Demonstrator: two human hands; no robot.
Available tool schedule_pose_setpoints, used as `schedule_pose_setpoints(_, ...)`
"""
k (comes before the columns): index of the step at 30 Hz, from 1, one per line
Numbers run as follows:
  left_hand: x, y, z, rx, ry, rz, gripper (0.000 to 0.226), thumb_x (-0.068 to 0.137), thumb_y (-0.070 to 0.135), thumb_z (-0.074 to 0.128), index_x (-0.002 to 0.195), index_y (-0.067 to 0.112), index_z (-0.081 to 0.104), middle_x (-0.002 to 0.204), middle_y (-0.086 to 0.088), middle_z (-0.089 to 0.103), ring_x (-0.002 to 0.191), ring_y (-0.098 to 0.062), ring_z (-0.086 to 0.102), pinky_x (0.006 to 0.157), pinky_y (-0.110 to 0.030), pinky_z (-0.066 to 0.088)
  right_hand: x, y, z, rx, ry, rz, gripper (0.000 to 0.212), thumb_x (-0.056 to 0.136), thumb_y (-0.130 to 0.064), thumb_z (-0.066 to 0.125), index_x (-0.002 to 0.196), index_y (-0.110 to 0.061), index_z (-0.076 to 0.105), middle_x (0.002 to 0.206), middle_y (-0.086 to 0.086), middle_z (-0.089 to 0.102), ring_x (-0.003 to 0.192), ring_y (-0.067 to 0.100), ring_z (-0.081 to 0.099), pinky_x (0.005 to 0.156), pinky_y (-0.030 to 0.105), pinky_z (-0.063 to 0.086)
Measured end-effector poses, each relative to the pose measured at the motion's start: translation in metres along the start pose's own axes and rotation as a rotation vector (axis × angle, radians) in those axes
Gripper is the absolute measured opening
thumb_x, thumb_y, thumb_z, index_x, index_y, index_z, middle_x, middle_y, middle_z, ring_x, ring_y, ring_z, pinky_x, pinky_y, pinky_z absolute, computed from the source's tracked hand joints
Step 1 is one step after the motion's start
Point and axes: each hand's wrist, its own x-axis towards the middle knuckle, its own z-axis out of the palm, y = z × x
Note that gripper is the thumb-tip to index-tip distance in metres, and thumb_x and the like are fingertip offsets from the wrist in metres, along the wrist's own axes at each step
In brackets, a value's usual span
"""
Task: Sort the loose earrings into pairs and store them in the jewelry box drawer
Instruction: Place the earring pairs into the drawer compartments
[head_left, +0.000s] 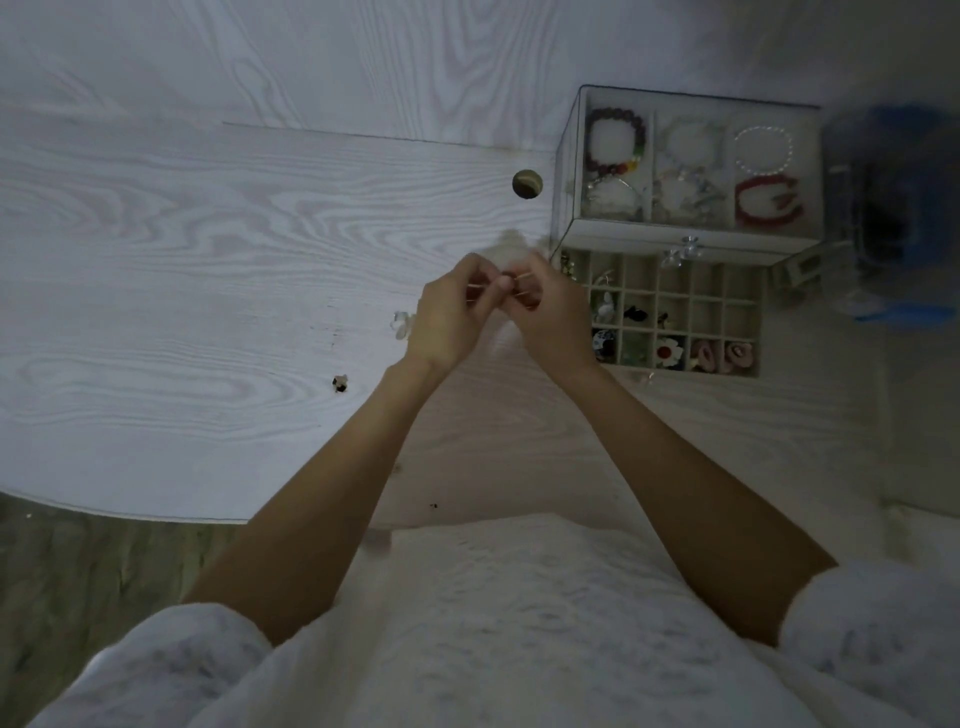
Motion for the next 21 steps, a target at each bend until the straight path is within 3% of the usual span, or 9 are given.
schedule_pose_setpoints(3, 0.001, 0.02, 0.016, 0.06, -0.061, 0.078, 0.019, 0.095, 0.026, 0.05, 0.093, 0.014, 0.065, 0.082, 0.003, 0.068, 0.078, -0.009, 0.063, 0.069, -0.019, 0.047, -0.011, 0.007, -0.027, 0.067, 0.07, 0.067, 0.015, 0.085, -0.022, 0.067, 0.094, -0.01, 0.063, 0.081, -0.002, 0.067, 0.07, 0.003, 0.062, 0.066, 0.016, 0.051)
schedule_pose_setpoints(6, 0.006, 0.035, 0.039, 0.104, -0.159, 0.203, 0.02, 0.093, 0.012, 0.053, 0.106, 0.012, 0.067, 0.099, -0.005, 0.071, 0.086, -0.011, 0.062, 0.073, -0.011, 0.045, -0.018, 0.022, -0.058, 0.113, 0.171, 0.146, 0.016, 0.084, -0.017, 0.068, 0.096, -0.009, 0.063, 0.084, -0.004, 0.065, 0.074, -0.002, 0.06, 0.07, 0.012, 0.05)
schedule_pose_setpoints(12, 0.025, 0.055, 0.079, 0.08, -0.148, 0.204, 0.017, 0.084, 0.012, 0.066, 0.1, 0.011, 0.072, 0.095, -0.005, 0.072, 0.082, -0.008, 0.063, 0.07, 0.0, 0.041, -0.014, 0.045, -0.093, 0.124, 0.284, 0.224, 0.014, 0.082, -0.017, 0.071, 0.088, -0.014, 0.059, 0.08, -0.001, 0.063, 0.075, 0.011, 0.061, 0.071, 0.019, 0.051)
schedule_pose_setpoints(17, 0.041, 0.056, 0.098, 0.253, -0.045, 0.277, 0.016, 0.081, 0.01, 0.067, 0.096, 0.013, 0.073, 0.097, -0.005, 0.073, 0.086, -0.017, 0.067, 0.08, -0.028, 0.054, 0.0, 0.064, -0.101, 0.024, 0.356, 0.258, 0.013, 0.082, -0.012, 0.069, 0.09, -0.006, 0.061, 0.081, 0.005, 0.065, 0.074, 0.014, 0.061, 0.071, 0.029, 0.053)
schedule_pose_setpoints(21, 0.044, 0.058, 0.115, 0.372, -0.02, 0.305, 0.018, 0.08, 0.011, 0.066, 0.097, 0.013, 0.072, 0.098, -0.009, 0.072, 0.085, -0.025, 0.067, 0.075, -0.033, 0.055, 0.006, 0.07, -0.097, -0.055, 0.397, 0.252, 0.016, 0.079, -0.012, 0.071, 0.089, -0.004, 0.061, 0.083, 0.009, 0.068, 0.072, 0.015, 0.061, 0.067, 0.029, 0.052)
